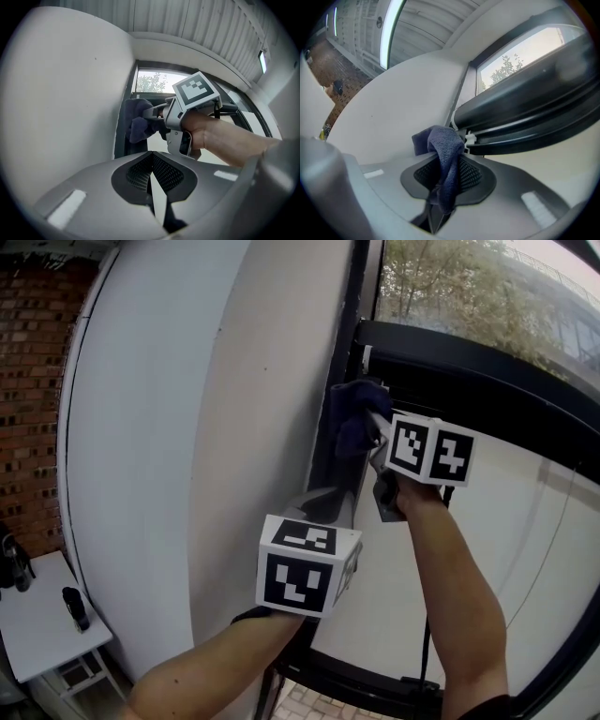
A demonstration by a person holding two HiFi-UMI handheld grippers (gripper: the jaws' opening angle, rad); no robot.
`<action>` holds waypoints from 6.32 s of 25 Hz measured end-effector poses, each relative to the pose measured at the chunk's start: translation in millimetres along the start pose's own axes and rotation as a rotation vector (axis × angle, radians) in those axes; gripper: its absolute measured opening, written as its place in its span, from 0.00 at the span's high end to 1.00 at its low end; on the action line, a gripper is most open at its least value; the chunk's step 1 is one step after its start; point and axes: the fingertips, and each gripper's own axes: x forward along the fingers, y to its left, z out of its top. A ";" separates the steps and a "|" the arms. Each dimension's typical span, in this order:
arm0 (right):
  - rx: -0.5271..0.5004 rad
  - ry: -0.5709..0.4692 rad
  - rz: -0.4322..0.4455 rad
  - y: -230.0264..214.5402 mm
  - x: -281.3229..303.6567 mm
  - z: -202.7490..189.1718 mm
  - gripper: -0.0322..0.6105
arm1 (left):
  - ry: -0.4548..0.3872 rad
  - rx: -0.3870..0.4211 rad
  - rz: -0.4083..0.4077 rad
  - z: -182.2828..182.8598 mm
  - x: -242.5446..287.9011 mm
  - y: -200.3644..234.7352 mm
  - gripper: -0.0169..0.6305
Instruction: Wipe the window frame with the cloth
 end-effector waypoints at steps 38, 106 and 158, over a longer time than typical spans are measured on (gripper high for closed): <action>-0.121 -0.083 -0.118 -4.9 7.7 75.9 0.82 | -0.053 0.076 0.106 46.0 13.9 44.8 0.98; -0.244 -0.077 -0.406 -230.9 -275.7 125.9 0.82 | -0.229 0.028 -0.232 176.2 119.3 -217.3 0.98; -0.277 -0.082 -0.652 -452.7 -573.4 164.5 0.82 | -0.180 0.184 -0.290 195.8 179.6 -528.8 0.98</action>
